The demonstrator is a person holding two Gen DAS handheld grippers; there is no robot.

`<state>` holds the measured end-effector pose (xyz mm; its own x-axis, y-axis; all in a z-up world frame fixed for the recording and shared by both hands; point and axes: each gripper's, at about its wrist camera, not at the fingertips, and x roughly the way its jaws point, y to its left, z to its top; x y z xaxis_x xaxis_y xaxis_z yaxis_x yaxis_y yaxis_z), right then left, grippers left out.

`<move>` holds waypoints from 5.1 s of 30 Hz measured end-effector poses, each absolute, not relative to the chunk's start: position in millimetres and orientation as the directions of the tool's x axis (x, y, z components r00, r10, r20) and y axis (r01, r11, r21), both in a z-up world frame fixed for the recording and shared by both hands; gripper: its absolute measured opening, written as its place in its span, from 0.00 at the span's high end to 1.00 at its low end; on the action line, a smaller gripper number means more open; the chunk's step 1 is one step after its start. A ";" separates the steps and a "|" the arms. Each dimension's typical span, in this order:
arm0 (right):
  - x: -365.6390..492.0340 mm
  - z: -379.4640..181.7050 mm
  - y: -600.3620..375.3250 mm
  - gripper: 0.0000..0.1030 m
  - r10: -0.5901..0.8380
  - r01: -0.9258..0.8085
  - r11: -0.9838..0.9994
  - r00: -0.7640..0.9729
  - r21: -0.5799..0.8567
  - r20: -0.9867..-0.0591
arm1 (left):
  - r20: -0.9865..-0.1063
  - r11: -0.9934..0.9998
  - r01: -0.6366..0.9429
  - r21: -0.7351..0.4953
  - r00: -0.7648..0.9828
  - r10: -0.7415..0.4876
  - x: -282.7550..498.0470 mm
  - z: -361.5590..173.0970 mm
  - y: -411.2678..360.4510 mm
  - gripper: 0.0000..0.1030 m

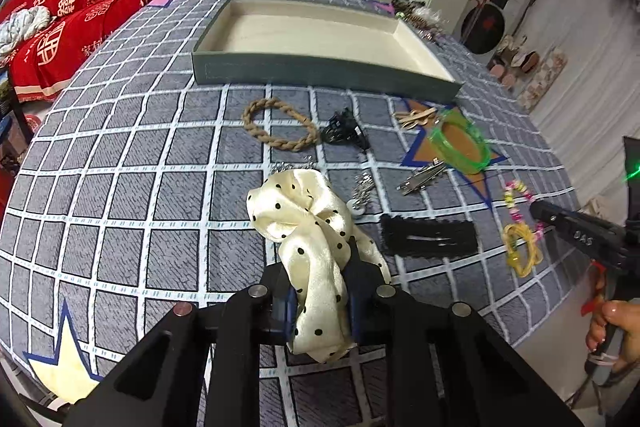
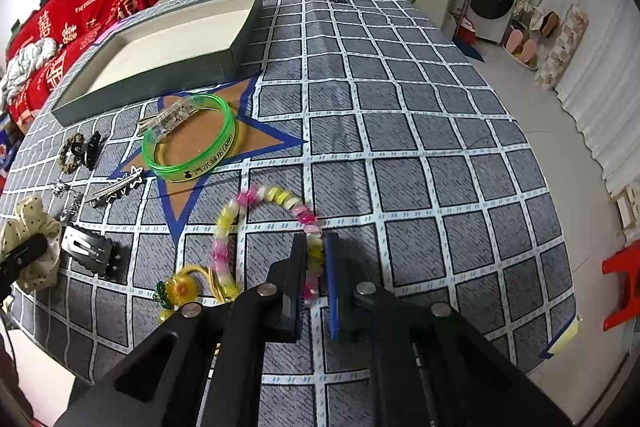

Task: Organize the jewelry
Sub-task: 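Grasp the cream polka-dot scrunchie with the left gripper while the right grasps the beaded bracelet, then carry scrunchie and beaded bracelet into the cream tray and open both grippers, then move both grippers back toward the remaining jewelry on the table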

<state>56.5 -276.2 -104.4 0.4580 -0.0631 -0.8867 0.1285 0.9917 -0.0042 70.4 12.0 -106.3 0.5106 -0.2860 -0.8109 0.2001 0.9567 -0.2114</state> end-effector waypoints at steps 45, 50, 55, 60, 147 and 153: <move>362.2 -82.8 -216.1 0.91 0.240 -0.012 0.962 0.506 0.272 -0.829 | -0.819 0.976 0.187 -0.113 0.539 -0.198 361.7 -78.9 -17.2 0.73; 376.0 -110.7 -212.2 0.91 0.215 0.001 0.970 0.477 0.245 -0.852 | -0.847 0.981 0.188 -0.043 0.515 -0.135 375.2 -98.7 -25.8 0.73; 378.9 -125.0 -209.4 0.90 0.191 0.004 0.976 0.454 0.216 -0.870 | -0.857 0.983 0.182 0.029 0.511 -0.069 379.0 -111.2 -31.3 0.60; 376.1 -126.7 -204.2 0.87 0.166 -0.020 0.984 0.459 0.176 -0.873 | -0.842 0.978 0.169 0.120 0.540 0.010 377.4 -112.8 -36.4 0.35; 40.5 -115.6 -244.5 0.01 0.011 0.094 0.994 0.439 0.058 -0.898 | -0.814 0.991 0.088 -0.097 0.566 -0.130 121.4 -103.2 29.2 0.00; 45.1 -118.7 -233.6 0.07 -0.042 0.069 0.998 0.450 -0.012 -0.892 | -0.822 0.993 0.037 -0.114 0.558 -0.115 159.9 -106.4 43.5 0.07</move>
<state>45.1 -233.6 -118.7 0.4498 -0.0420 -0.8922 0.0686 0.9976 -0.0124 159.9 43.5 -106.4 0.5583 -0.1150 -0.8216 0.0369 0.9928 -0.1139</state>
